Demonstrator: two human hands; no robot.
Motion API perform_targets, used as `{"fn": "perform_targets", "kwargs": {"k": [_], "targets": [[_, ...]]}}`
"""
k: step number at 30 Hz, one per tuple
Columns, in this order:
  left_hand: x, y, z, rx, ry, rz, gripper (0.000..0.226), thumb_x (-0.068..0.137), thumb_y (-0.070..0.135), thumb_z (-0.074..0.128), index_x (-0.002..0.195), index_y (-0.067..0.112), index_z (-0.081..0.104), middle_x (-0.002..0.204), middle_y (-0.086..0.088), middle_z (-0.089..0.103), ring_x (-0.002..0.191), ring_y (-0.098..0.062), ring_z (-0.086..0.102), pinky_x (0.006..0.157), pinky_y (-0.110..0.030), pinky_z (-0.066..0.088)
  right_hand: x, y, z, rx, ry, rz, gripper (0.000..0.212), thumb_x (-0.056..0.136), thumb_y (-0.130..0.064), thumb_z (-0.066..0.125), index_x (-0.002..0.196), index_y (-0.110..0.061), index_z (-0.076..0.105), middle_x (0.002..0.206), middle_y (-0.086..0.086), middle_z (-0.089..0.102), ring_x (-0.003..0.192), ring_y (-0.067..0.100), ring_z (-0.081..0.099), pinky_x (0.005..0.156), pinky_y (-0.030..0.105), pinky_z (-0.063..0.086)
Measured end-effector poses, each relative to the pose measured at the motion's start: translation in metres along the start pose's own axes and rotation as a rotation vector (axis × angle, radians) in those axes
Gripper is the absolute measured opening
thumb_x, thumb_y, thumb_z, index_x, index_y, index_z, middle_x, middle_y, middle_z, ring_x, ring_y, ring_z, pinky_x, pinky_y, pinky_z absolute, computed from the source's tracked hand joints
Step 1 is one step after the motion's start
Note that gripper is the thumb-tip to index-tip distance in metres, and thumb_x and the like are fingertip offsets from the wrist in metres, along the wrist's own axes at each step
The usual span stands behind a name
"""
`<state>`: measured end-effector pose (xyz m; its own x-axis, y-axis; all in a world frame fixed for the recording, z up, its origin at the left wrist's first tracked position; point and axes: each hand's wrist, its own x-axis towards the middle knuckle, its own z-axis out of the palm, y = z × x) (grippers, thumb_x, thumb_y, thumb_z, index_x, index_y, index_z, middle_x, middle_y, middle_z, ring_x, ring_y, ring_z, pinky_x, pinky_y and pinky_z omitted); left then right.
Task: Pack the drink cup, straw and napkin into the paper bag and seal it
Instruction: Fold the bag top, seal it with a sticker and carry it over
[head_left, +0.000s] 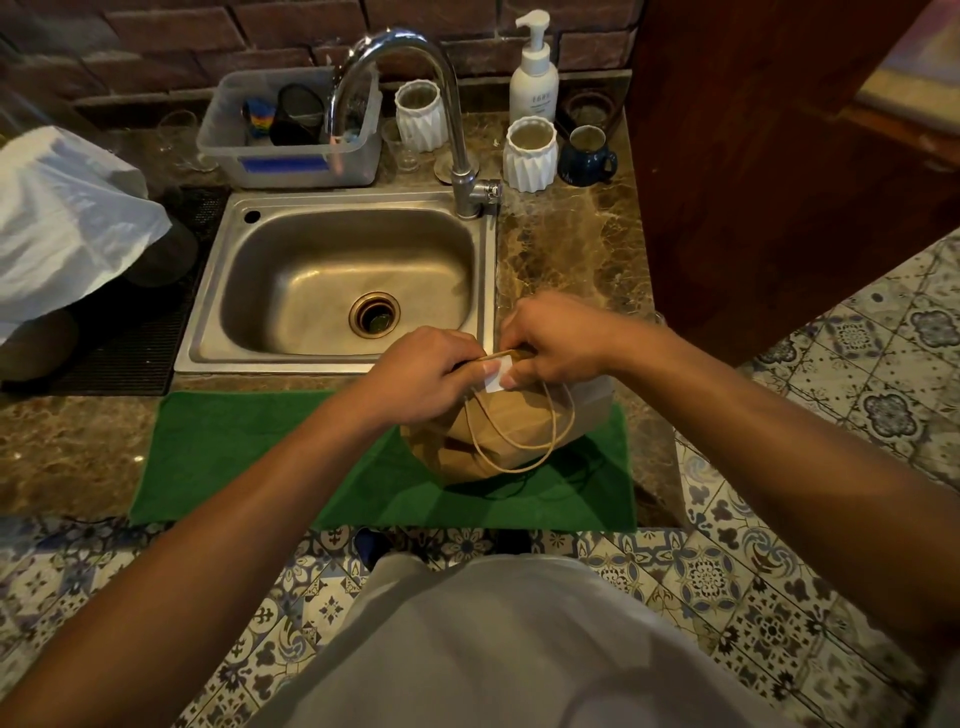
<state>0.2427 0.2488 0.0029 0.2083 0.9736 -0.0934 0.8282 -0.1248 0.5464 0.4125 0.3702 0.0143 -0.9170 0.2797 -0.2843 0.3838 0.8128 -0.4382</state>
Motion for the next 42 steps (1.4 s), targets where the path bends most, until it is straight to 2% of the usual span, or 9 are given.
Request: {"fn": "perform_targets", "kwargs": {"k": [3,8,11,15,20,23,27,32,42], "targets": [[0.0,0.0,-0.001,-0.014,-0.025,-0.019,0.04,0.099,0.041,0.046,0.08,0.015,0.069,0.07,0.003,0.057,0.066,-0.018,0.055,0.061,-0.044,0.047,0.003,0.001,0.001,-0.046,-0.02,0.003,0.025,0.082,-0.054,0.072,0.08,-0.029,0.069,0.076,-0.004,0.066,0.075,0.02,0.061,0.071,0.041,0.053],[0.003,0.004,-0.003,-0.022,-0.05,-0.04,0.04,0.101,0.043,0.038,0.075,0.022,0.058,0.066,0.011,0.049,0.062,-0.011,0.048,0.062,-0.039,0.043,0.004,-0.005,0.006,-0.059,0.022,0.004,0.039,0.083,-0.055,0.073,0.063,-0.038,0.044,0.066,-0.011,0.052,0.069,0.017,0.055,0.063,0.033,0.043],[0.005,0.005,-0.004,0.004,-0.045,-0.019,0.039,0.101,0.043,0.038,0.074,0.023,0.056,0.066,0.011,0.047,0.061,-0.012,0.047,0.063,-0.039,0.042,0.002,-0.006,0.004,-0.062,0.018,0.003,0.031,0.083,-0.057,0.07,0.072,-0.035,0.052,0.075,-0.004,0.06,0.077,0.023,0.061,0.069,0.04,0.052],[0.007,0.006,-0.006,0.018,-0.05,0.008,0.042,0.102,0.042,0.039,0.073,0.019,0.059,0.065,0.006,0.051,0.061,-0.017,0.05,0.061,-0.042,0.044,0.001,-0.003,0.003,-0.059,0.0,0.004,0.039,0.084,-0.064,0.058,0.082,-0.027,0.067,0.077,-0.001,0.066,0.078,0.024,0.063,0.072,0.046,0.055],[0.008,0.004,-0.01,0.027,-0.07,0.065,0.041,0.1,0.039,0.045,0.084,0.012,0.071,0.073,0.0,0.06,0.066,-0.019,0.056,0.061,-0.043,0.046,-0.002,0.0,0.003,-0.01,-0.04,-0.022,0.037,0.086,-0.063,0.045,0.078,-0.03,0.06,0.077,0.0,0.065,0.077,0.025,0.062,0.072,0.051,0.054],[0.008,0.003,-0.011,0.027,-0.061,0.052,0.039,0.101,0.037,0.046,0.081,0.013,0.069,0.071,0.004,0.056,0.064,-0.016,0.053,0.061,-0.042,0.046,-0.008,0.004,-0.004,0.059,0.012,-0.019,0.042,0.088,-0.057,0.049,0.086,-0.021,0.071,0.084,0.001,0.069,0.081,0.024,0.064,0.075,0.049,0.054],[0.008,0.003,-0.01,0.017,-0.071,0.032,0.04,0.101,0.037,0.044,0.083,0.012,0.069,0.072,0.004,0.055,0.065,-0.016,0.053,0.063,-0.042,0.047,-0.015,0.008,-0.006,0.134,0.146,-0.075,0.029,0.092,-0.041,0.059,0.096,-0.018,0.078,0.092,-0.001,0.072,0.089,0.018,0.06,0.082,0.048,0.05],[0.006,0.005,-0.008,0.011,-0.077,0.047,0.039,0.101,0.036,0.044,0.087,0.011,0.07,0.075,0.002,0.058,0.068,-0.018,0.055,0.064,-0.043,0.047,-0.02,0.008,-0.006,0.209,0.128,-0.072,0.025,0.096,-0.035,0.062,0.101,-0.017,0.079,0.098,0.001,0.077,0.095,0.02,0.066,0.086,0.047,0.052],[0.001,0.011,-0.003,0.0,-0.031,0.029,0.035,0.103,0.037,0.042,0.077,0.02,0.059,0.071,0.005,0.052,0.064,-0.013,0.049,0.062,-0.039,0.044,-0.021,0.01,-0.021,0.07,0.131,-0.062,0.023,0.093,-0.039,0.068,0.099,-0.021,0.08,0.098,-0.003,0.075,0.104,0.021,0.059,0.088,0.042,0.049]]}}
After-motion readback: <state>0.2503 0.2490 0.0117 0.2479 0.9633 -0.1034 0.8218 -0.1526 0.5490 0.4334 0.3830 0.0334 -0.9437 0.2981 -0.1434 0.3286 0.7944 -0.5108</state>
